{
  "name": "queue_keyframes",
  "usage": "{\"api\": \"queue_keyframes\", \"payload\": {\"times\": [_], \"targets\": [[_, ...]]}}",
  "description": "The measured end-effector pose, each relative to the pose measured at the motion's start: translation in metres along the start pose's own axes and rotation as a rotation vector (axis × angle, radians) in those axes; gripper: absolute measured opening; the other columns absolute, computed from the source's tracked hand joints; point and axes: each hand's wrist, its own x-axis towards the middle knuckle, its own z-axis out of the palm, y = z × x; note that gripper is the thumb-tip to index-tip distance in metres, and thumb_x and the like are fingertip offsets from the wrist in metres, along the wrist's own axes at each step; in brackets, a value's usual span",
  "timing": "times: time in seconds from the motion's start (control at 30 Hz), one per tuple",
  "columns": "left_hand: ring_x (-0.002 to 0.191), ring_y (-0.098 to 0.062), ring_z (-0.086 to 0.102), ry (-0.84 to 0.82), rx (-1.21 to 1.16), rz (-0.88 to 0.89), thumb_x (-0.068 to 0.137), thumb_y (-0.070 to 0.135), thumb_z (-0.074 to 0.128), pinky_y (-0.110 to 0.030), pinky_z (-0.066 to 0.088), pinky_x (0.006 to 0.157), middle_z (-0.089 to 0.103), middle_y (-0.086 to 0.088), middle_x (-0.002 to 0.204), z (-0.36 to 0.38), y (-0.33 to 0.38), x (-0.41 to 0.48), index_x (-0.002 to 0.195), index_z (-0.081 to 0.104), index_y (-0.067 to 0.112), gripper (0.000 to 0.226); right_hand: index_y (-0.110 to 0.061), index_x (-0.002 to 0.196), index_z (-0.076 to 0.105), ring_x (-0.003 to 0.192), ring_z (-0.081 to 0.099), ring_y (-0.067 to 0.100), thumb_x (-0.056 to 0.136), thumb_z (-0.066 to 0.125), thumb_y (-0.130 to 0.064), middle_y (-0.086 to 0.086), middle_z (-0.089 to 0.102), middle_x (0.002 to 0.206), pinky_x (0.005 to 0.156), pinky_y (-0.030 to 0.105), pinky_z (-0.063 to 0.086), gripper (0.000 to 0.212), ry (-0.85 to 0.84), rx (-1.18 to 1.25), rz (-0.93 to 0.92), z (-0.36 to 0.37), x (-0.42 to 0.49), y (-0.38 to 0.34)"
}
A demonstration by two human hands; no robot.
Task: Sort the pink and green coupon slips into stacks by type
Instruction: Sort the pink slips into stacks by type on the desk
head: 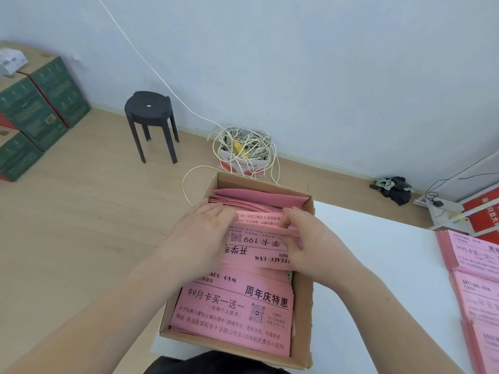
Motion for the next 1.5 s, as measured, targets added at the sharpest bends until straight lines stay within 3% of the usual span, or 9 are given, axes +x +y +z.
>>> {"api": "queue_keyframes", "payload": {"times": [0.23, 0.33, 0.5, 0.6, 0.7, 0.93, 1.13, 1.33, 1.5], "targets": [[0.093, -0.011, 0.057, 0.034, -0.186, 0.072, 0.085, 0.014, 0.062, -0.030, 0.049, 0.080, 0.053, 0.014, 0.106, -0.016, 0.006, -0.017, 0.115, 0.062, 0.028, 0.033, -0.032, 0.144, 0.049, 0.130, 0.038, 0.004, 0.085, 0.069, -0.015, -0.019, 0.046, 0.141, 0.107, 0.021, 0.034, 0.065, 0.098, 0.006, -0.044, 0.007, -0.007, 0.007], [0.090, 0.000, 0.053, -0.022, -0.273, 0.151, 0.081, 0.010, 0.062, -0.022, 0.047, 0.073, 0.051, 0.022, 0.101, -0.023, 0.014, -0.031, 0.103, 0.063, 0.031, 0.030, -0.030, 0.105, 0.071, 0.106, 0.051, 0.011, 0.074, 0.069, -0.010, -0.019, 0.062, 0.102, 0.094, 0.029, 0.046, 0.037, 0.177, -0.023, -0.125, 0.003, -0.011, 0.008], [0.095, -0.013, 0.058, 0.024, -0.110, 0.095, 0.081, 0.021, 0.063, -0.034, 0.052, 0.083, 0.056, 0.015, 0.105, -0.016, 0.021, -0.038, 0.115, 0.061, 0.031, 0.035, -0.034, 0.081, 0.056, 0.092, 0.055, 0.011, 0.077, 0.061, -0.011, -0.017, 0.060, 0.090, 0.077, 0.037, 0.052, 0.025, 0.073, -0.050, -0.092, -0.001, -0.018, 0.003], [0.102, -0.020, 0.062, 0.024, 0.122, 0.030, 0.087, 0.035, 0.052, -0.043, 0.041, 0.107, 0.065, 0.011, 0.106, -0.027, 0.036, -0.021, 0.118, 0.064, 0.031, 0.033, -0.030, 0.086, 0.060, 0.092, 0.057, 0.018, 0.077, 0.059, -0.016, -0.015, 0.062, 0.088, 0.080, 0.040, 0.052, 0.017, 0.093, -0.139, -0.143, -0.003, -0.017, -0.006], [0.117, -0.015, 0.060, -0.075, -0.061, 0.042, 0.097, 0.025, 0.047, -0.040, 0.049, 0.099, 0.062, 0.013, 0.133, -0.032, 0.060, -0.006, 0.143, 0.043, 0.040, 0.048, -0.029, 0.103, 0.071, 0.097, 0.062, 0.018, 0.078, 0.063, -0.013, -0.015, 0.068, 0.096, 0.086, 0.038, 0.052, 0.030, 0.121, -0.171, -0.215, -0.008, -0.014, -0.012], [0.099, -0.003, 0.064, 0.135, -0.465, -0.264, 0.101, 0.020, 0.050, -0.034, 0.054, 0.084, 0.066, 0.023, 0.104, -0.055, 0.088, 0.012, 0.120, 0.056, 0.043, 0.031, -0.046, 0.141, 0.045, 0.112, 0.060, -0.003, 0.087, 0.081, -0.031, -0.022, 0.060, 0.123, 0.089, 0.021, 0.050, 0.067, 0.410, 0.584, 0.166, -0.040, -0.038, -0.004], [0.093, -0.007, 0.074, 0.203, -1.099, -0.427, 0.099, 0.008, 0.056, -0.040, 0.060, 0.086, 0.077, 0.014, 0.101, -0.034, 0.175, 0.039, 0.110, 0.061, 0.035, 0.029, -0.013, 0.127, 0.061, 0.105, 0.074, 0.026, 0.103, 0.059, -0.011, 0.004, 0.077, 0.115, 0.093, 0.049, 0.058, 0.024, 0.207, 1.070, 0.206, -0.063, -0.079, 0.023], [0.086, 0.004, 0.070, 0.097, -1.101, -0.415, 0.088, 0.009, 0.076, -0.010, 0.051, 0.063, 0.070, 0.016, 0.110, 0.012, 0.239, 0.057, 0.118, 0.057, 0.034, 0.044, -0.024, 0.115, 0.062, 0.092, 0.076, 0.014, 0.102, 0.058, -0.011, -0.007, 0.078, 0.104, 0.086, 0.045, 0.061, 0.019, 0.098, 0.725, 0.332, -0.111, -0.130, 0.103], [0.090, -0.008, 0.074, -0.223, -0.962, -0.285, 0.091, 0.002, 0.070, -0.032, 0.060, 0.085, 0.078, 0.007, 0.100, 0.049, 0.266, 0.060, 0.127, 0.059, 0.025, 0.044, -0.034, 0.116, 0.063, 0.084, 0.075, 0.007, 0.095, 0.069, -0.022, -0.008, 0.076, 0.102, 0.083, 0.040, 0.063, 0.025, -0.209, 0.305, 0.341, -0.134, -0.159, 0.164]]}}
